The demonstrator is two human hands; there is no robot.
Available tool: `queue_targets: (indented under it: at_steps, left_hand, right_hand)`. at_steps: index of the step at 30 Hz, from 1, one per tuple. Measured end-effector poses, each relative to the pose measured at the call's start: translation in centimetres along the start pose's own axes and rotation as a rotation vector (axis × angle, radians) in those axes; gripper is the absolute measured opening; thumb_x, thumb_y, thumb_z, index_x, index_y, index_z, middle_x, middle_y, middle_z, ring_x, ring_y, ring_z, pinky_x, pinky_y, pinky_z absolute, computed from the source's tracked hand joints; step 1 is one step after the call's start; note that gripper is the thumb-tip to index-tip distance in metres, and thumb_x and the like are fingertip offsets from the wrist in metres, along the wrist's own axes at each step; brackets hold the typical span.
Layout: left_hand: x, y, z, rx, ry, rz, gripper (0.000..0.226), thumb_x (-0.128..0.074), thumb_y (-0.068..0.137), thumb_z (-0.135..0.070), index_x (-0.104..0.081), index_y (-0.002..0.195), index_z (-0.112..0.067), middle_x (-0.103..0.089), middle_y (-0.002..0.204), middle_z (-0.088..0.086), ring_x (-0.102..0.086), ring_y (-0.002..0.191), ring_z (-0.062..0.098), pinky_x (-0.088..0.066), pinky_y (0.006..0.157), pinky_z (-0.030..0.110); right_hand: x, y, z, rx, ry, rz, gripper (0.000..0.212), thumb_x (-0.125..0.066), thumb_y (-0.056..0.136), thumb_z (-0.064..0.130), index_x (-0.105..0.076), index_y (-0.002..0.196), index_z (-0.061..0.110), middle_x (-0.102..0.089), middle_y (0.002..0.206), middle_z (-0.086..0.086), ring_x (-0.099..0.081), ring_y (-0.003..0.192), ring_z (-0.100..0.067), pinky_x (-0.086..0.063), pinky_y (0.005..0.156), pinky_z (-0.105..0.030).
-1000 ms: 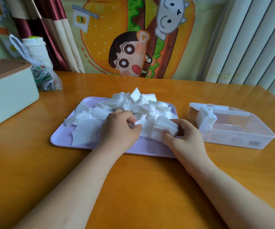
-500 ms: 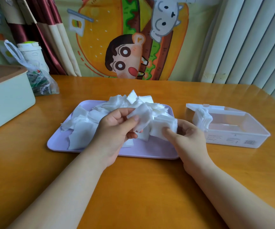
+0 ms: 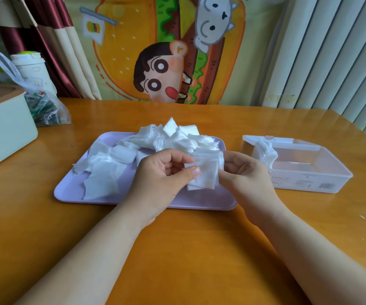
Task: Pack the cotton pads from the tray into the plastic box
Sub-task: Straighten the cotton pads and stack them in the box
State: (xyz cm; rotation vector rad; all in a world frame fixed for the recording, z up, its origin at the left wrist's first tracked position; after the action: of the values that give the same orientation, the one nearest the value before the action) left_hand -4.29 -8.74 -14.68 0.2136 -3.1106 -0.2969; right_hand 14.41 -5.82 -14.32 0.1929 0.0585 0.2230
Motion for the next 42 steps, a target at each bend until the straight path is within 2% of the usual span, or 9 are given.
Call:
queue_targets:
  at_steps: [11, 15, 18, 22, 26, 31, 35, 38, 42]
  left_hand:
    - [0.1, 0.0, -0.5, -0.046, 0.057, -0.012, 0.017, -0.086, 0.083, -0.012, -0.079, 0.09, -0.026, -0.07, 0.091, 0.026, -0.062, 0.074, 0.022, -0.051, 0.066, 0.031]
    - [0.1, 0.2, -0.1, -0.038, 0.063, -0.042, 0.015, -0.086, 0.084, -0.013, -0.079, 0.091, -0.024, -0.067, 0.074, 0.007, -0.058, 0.066, 0.018, -0.046, 0.06, 0.026]
    - [0.3, 0.3, 0.1, -0.038, 0.082, -0.081, 0.015, -0.085, 0.085, -0.015, -0.079, 0.091, -0.028, -0.069, 0.074, 0.001, -0.061, 0.07, 0.018, -0.053, 0.066, 0.035]
    - [0.3, 0.3, 0.0, -0.04, 0.086, -0.089, 0.015, -0.086, 0.085, -0.017, -0.078, 0.091, -0.028, -0.072, 0.078, 0.006, -0.064, 0.074, 0.019, -0.057, 0.076, 0.042]
    - [0.4, 0.3, -0.1, -0.039, 0.071, -0.102, 0.015, -0.085, 0.086, -0.017, -0.078, 0.092, -0.029, -0.074, 0.081, 0.004, -0.065, 0.076, 0.016, -0.055, 0.075, 0.036]
    - [0.7, 0.2, -0.1, -0.027, 0.021, -0.136, 0.014, -0.083, 0.088, -0.015, -0.08, 0.094, -0.028, -0.078, 0.09, 0.006, -0.071, 0.083, 0.02, -0.06, 0.08, 0.043]
    - [0.9, 0.3, -0.6, -0.016, -0.055, -0.161, 0.012, -0.08, 0.09, -0.011, -0.078, 0.097, -0.02, -0.078, 0.087, 0.004, -0.07, 0.077, 0.011, -0.059, 0.069, 0.025]
    - [1.5, 0.6, -0.7, -0.016, -0.08, -0.193, 0.013, -0.079, 0.09, -0.012, -0.075, 0.1, -0.019, -0.073, 0.076, -0.003, -0.062, 0.066, 0.01, -0.055, 0.067, 0.023]
    - [1.2, 0.4, -0.7, 0.035, -0.151, -0.004, 0.02, -0.082, 0.079, -0.017, -0.075, 0.098, -0.017, -0.065, 0.075, 0.003, -0.053, 0.06, 0.016, -0.05, 0.062, 0.027]
  right_hand:
    - [-0.2, 0.1, -0.1, -0.014, -0.015, 0.064, 0.032, -0.066, 0.096, -0.007, -0.079, 0.112, 0.016, -0.083, 0.107, -0.005, -0.078, 0.106, -0.021, -0.059, 0.101, -0.041]
    - [-0.3, 0.2, -0.1, -0.012, -0.016, 0.11, 0.033, -0.063, 0.097, -0.009, -0.078, 0.116, 0.013, -0.082, 0.11, -0.007, -0.077, 0.111, -0.023, -0.058, 0.103, -0.04]
    - [-0.3, 0.3, 0.0, -0.016, 0.052, 0.199, 0.028, -0.065, 0.098, -0.003, -0.074, 0.123, 0.005, -0.079, 0.118, -0.011, -0.074, 0.117, -0.026, -0.056, 0.103, -0.035]
    - [-0.3, 0.3, 0.1, -0.025, 0.108, 0.288, 0.045, -0.076, 0.087, 0.008, -0.069, 0.131, 0.004, -0.076, 0.126, -0.011, -0.071, 0.123, -0.027, -0.055, 0.106, -0.033]
    - [0.1, 0.7, -0.4, -0.029, 0.127, 0.26, 0.044, -0.074, 0.088, -0.003, -0.067, 0.132, 0.001, -0.077, 0.125, -0.015, -0.072, 0.121, -0.03, -0.056, 0.106, -0.035]
    - [0.4, 1.0, -0.8, -0.053, 0.143, 0.235, 0.042, -0.07, 0.091, -0.009, -0.067, 0.132, 0.001, -0.077, 0.121, -0.019, -0.074, 0.118, -0.032, -0.058, 0.1, -0.032]
    - [0.6, 1.1, -0.9, -0.065, 0.166, 0.2, 0.042, -0.07, 0.091, -0.005, -0.067, 0.132, 0.002, -0.077, 0.119, -0.019, -0.074, 0.117, -0.032, -0.058, 0.098, -0.03]
    - [0.7, 1.2, -1.0, -0.061, 0.168, 0.124, 0.038, -0.071, 0.093, -0.004, -0.068, 0.13, 0.003, -0.078, 0.118, -0.018, -0.075, 0.116, -0.031, -0.058, 0.103, -0.035]
    - [0.9, 1.1, -1.1, -0.044, 0.138, 0.057, 0.035, -0.068, 0.096, -0.006, -0.069, 0.129, 0.003, -0.079, 0.118, -0.015, -0.075, 0.114, -0.029, -0.058, 0.104, -0.04]
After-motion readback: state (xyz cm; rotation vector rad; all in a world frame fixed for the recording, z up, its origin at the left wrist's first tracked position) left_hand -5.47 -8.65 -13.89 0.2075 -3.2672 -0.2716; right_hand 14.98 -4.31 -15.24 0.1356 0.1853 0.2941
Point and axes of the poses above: each hand's wrist, its own y-axis towards the middle knuckle, its own x-axis out of the back of the hand, z = x × y, the point moved 3 cm from there along y, towards the middle knuckle
